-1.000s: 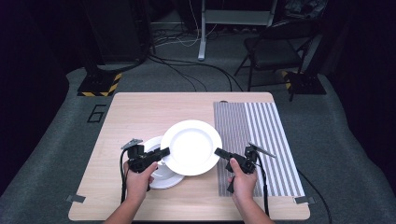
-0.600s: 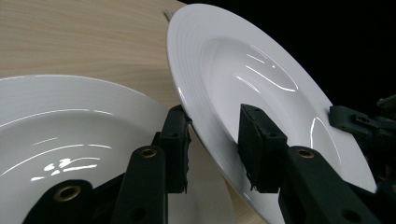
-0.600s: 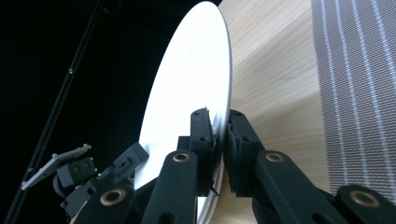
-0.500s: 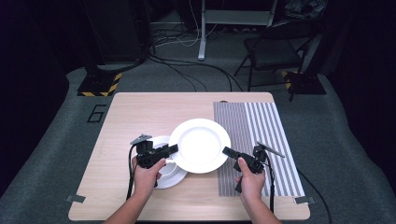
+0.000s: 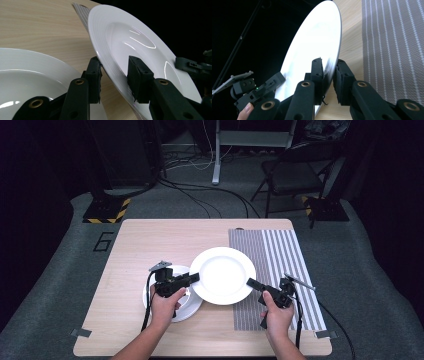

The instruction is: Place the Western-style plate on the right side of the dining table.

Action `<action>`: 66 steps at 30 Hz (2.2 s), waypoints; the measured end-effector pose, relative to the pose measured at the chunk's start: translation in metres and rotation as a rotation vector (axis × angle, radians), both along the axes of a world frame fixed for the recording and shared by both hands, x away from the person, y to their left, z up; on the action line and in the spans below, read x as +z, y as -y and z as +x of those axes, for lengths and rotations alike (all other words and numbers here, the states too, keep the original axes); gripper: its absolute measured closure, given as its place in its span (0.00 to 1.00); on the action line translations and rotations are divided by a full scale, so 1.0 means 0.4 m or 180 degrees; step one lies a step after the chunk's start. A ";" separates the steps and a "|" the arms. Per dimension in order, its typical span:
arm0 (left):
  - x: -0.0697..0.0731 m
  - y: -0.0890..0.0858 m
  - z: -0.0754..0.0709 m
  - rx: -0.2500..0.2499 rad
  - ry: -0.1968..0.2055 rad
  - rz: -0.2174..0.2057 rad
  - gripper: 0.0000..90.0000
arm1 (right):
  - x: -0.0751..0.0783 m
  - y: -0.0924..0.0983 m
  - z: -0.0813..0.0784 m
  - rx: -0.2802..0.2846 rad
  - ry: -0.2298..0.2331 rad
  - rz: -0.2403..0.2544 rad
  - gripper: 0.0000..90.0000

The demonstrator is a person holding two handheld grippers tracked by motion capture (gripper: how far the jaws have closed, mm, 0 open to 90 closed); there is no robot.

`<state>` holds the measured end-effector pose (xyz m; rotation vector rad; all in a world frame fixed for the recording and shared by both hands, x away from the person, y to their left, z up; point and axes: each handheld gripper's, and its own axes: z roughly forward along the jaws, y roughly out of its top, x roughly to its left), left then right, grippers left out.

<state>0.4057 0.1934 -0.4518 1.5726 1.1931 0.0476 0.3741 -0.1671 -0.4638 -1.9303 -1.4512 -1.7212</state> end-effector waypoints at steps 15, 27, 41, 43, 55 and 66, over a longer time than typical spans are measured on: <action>0.006 0.057 0.015 -0.0144 0.0003 -0.0009 0.71 | 0.006 0.049 -0.027 -0.0125 0.0018 -0.0054 0.86; 0.005 0.099 0.034 -0.0273 0.0012 -0.0004 0.71 | 0.009 0.086 -0.044 -0.0224 0.0048 -0.0099 0.85; 0.000 0.145 0.042 -0.0383 -0.0011 -0.0047 0.71 | 0.013 0.123 -0.068 -0.0337 0.0088 -0.0138 0.85; 0.000 0.153 0.043 -0.0395 0.0013 -0.0028 0.71 | 0.014 0.128 -0.071 -0.0364 0.0064 -0.0122 0.85; 0.000 0.212 0.054 -0.0545 0.0028 -0.0025 0.72 | 0.015 0.179 -0.090 -0.0479 0.0132 -0.0189 0.85; -0.027 0.266 0.067 -0.0636 -0.0043 -0.0054 0.72 | -0.002 0.222 -0.106 -0.0587 0.0155 -0.0295 0.85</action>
